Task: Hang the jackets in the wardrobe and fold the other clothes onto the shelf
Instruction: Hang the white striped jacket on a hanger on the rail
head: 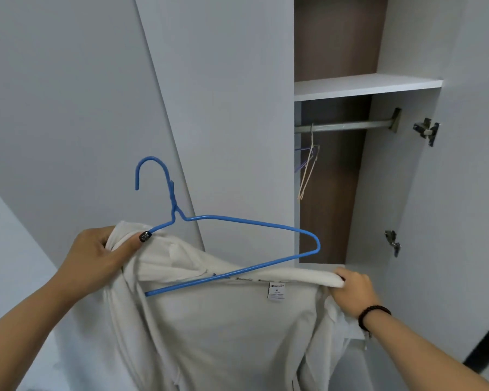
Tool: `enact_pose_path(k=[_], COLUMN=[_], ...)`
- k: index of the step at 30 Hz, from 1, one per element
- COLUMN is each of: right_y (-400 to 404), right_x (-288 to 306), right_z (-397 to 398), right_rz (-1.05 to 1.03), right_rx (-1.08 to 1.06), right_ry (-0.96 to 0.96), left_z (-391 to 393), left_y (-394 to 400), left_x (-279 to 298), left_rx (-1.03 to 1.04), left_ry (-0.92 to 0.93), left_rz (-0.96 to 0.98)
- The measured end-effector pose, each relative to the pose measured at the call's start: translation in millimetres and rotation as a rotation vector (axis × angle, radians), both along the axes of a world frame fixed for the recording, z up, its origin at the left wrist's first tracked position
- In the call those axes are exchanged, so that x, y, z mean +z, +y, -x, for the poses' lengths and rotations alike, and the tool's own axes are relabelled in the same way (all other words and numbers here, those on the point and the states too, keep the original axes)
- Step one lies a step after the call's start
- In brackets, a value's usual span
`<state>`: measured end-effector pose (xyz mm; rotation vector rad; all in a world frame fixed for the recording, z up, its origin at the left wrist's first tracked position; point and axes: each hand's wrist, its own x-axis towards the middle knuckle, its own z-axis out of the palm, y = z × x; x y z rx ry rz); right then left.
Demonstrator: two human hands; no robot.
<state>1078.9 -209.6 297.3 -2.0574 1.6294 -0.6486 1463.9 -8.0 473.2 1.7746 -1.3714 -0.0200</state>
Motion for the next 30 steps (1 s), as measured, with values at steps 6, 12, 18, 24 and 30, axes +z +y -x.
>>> enact_pose_path(k=[6,12,18,24,30], right_y=[-8,-8,-4,-4,-11], right_x=[53,108,132,145,157], right_z=[22,29,26,24,38], right_rz=[-0.076,0.272,0.475,0.529,0.634], right_rx=[0.228,0.244,0.232,0.228,0.244], right_ry=[0.102,0.644,0.779,0.803,0.878], left_z=[-12,7,43,62,51], left_y=[-6,-22,-36,-44,-39], left_x=[-15,-26,-36,-57,-56], left_rx=[-0.043,-0.136,-0.208,-0.210,-0.156], left_ry=[-0.084,-0.092,-0.082,-0.005,0.041], left_rz=[-0.088,-0.088,-0.078,-0.109,-0.048])
